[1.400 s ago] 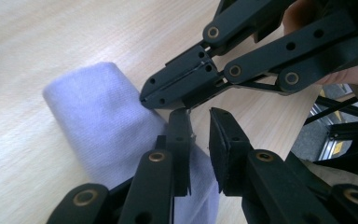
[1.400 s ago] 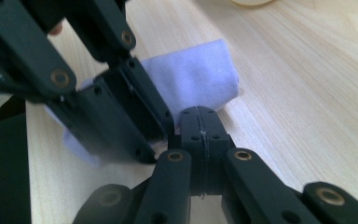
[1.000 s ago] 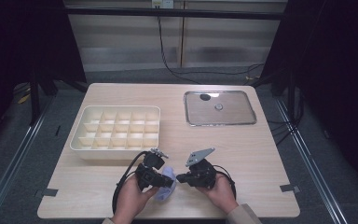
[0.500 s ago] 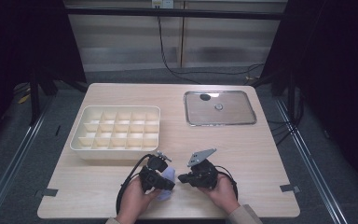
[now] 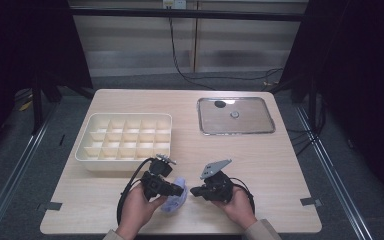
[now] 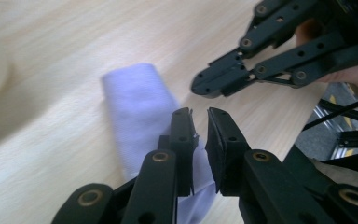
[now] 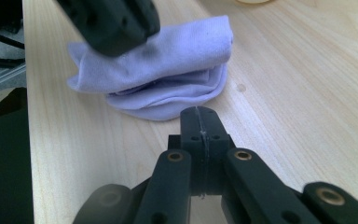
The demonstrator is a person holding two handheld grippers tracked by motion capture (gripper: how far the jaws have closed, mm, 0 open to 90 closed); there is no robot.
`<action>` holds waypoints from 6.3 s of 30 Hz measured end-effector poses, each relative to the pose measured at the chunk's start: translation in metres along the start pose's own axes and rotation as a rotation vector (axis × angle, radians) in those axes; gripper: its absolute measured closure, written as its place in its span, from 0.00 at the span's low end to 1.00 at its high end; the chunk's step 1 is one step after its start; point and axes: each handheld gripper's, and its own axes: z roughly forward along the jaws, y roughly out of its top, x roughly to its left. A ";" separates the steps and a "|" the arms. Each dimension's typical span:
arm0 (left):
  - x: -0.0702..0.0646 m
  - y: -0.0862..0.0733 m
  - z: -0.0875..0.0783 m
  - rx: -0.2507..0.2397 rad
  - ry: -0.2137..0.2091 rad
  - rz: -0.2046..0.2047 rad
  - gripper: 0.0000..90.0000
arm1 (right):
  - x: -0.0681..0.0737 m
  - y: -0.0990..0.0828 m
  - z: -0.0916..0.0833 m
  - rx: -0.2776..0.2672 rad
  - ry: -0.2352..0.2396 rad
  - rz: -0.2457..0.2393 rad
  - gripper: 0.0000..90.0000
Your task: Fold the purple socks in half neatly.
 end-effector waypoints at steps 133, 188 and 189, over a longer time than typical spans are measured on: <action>0.030 -0.013 0.031 0.072 -0.092 -0.192 0.54 | 0.023 -0.001 0.018 0.032 0.022 -0.091 0.99; 0.039 0.000 -0.018 0.019 -0.082 -0.189 0.78 | -0.001 -0.008 0.002 -0.060 -0.153 0.022 0.28; 0.039 0.001 -0.020 0.016 -0.075 -0.190 0.78 | -0.002 -0.009 0.003 -0.062 -0.159 0.017 0.27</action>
